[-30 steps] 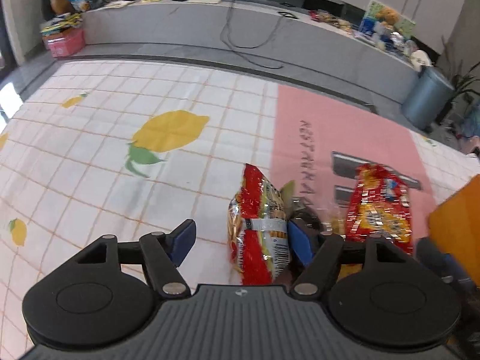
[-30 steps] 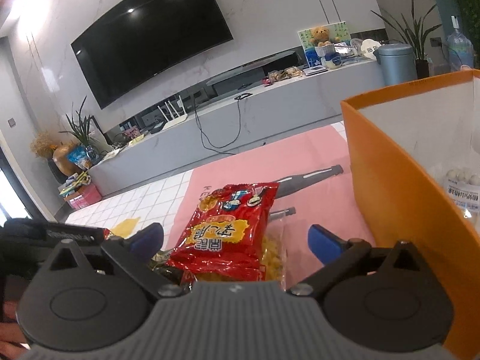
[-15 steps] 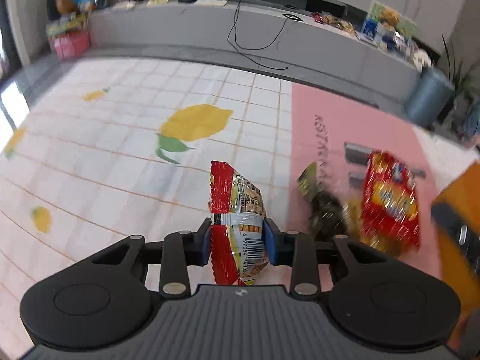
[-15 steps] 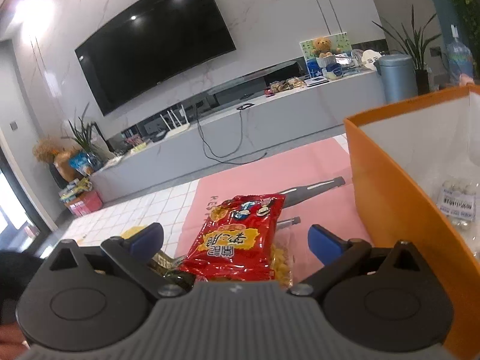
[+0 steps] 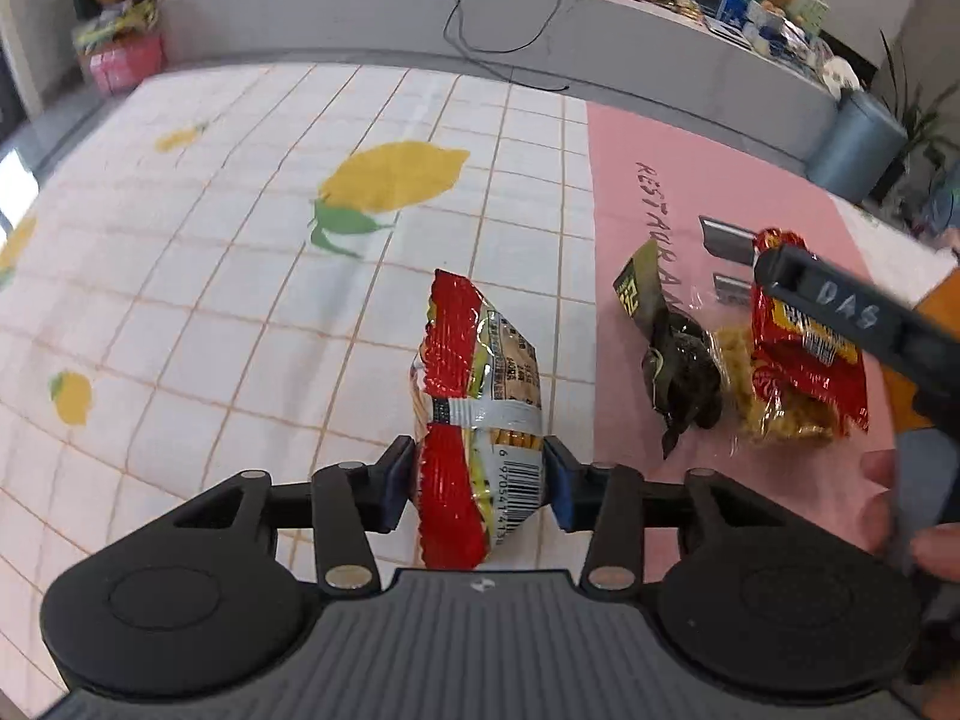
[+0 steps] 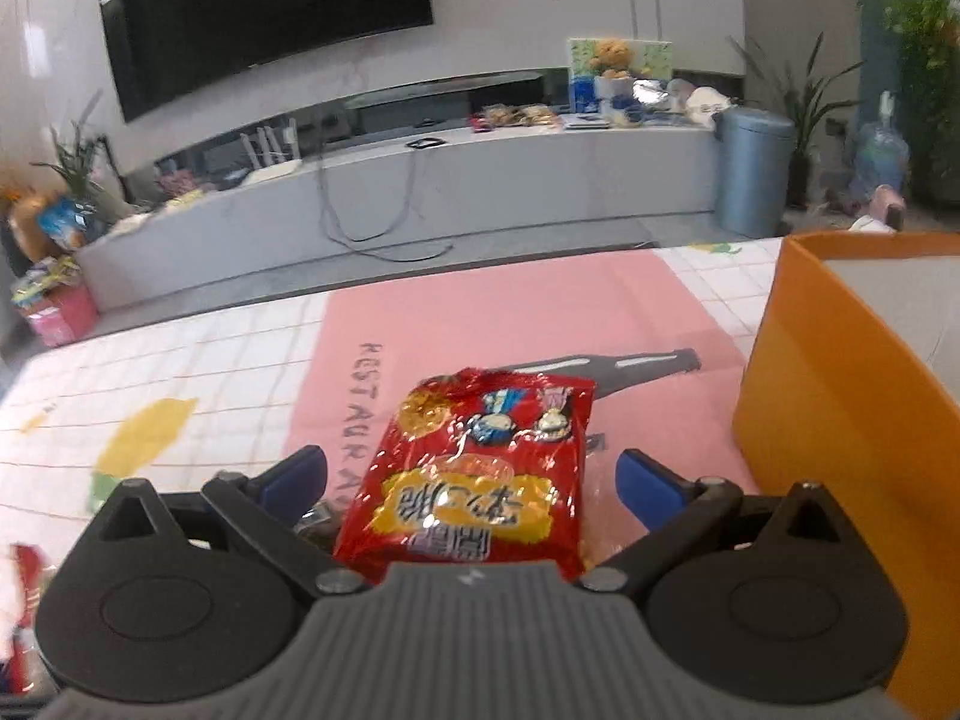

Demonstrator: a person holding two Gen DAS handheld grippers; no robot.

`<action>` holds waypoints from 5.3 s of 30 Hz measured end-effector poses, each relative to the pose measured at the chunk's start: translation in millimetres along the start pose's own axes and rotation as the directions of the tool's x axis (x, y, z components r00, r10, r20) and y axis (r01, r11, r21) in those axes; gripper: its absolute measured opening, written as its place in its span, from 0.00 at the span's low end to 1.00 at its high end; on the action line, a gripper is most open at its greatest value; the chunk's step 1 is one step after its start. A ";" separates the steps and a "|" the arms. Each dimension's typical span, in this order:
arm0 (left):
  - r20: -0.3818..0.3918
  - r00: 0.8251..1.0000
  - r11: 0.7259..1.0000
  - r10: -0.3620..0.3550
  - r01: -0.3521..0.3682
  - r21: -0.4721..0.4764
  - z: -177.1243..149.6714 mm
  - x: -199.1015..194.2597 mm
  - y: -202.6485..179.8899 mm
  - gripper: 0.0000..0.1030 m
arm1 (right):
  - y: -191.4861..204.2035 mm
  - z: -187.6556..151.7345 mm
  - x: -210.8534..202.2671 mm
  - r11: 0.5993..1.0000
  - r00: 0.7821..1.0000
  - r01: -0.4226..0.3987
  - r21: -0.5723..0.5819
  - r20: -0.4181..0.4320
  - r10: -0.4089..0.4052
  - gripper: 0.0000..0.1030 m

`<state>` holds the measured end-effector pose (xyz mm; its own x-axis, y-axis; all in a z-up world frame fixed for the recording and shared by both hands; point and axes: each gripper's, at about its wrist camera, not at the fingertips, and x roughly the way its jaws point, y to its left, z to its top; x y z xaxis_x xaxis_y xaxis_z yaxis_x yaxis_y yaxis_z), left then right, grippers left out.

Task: Organize snacks
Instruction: 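Carry the red chip bag over the orange box and open the right tool, then carry the striped packet in the left tool over the orange box and open it, then move both tools back toward the black packet and yellow bread packet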

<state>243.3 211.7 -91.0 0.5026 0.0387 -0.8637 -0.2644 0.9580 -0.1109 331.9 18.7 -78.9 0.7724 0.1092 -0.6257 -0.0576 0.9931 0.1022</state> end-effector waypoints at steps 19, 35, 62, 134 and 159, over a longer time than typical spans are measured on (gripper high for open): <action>0.009 1.000 0.998 -0.020 0.021 -0.058 2.2 -7.9 8.4 0.41 | -1.1 -13.2 -0.6 0.999 1.000 0.013 0.047 0.014 -0.013 0.73; 0.198 0.972 0.978 -0.124 0.154 -0.142 20.0 -73.5 27.0 0.40 | -30.0 -1.6 -92.0 0.989 0.988 -0.142 0.048 0.068 0.138 0.72; 0.412 0.840 0.935 -0.352 0.335 0.117 -27.3 -189.7 -78.0 0.40 | -273.9 10.5 -203.9 0.942 0.971 -0.159 0.294 0.217 0.096 0.72; -0.045 0.918 0.892 -0.394 0.393 0.222 -30.3 -13.7 -393.5 0.63 | -423.5 26.6 -129.3 0.924 1.000 -0.009 0.381 0.008 0.006 0.97; 0.233 0.927 0.943 -0.293 0.239 0.232 -55.3 -125.1 -296.1 0.66 | -349.0 17.4 -110.8 0.972 0.953 -0.165 0.165 -0.229 0.200 0.00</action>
<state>213.1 -92.5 22.7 0.7356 -0.1780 -0.6536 0.0616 0.9784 -0.1972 277.4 -340.7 -31.8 0.5794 0.3129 -0.7526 -0.0790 0.9406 0.3302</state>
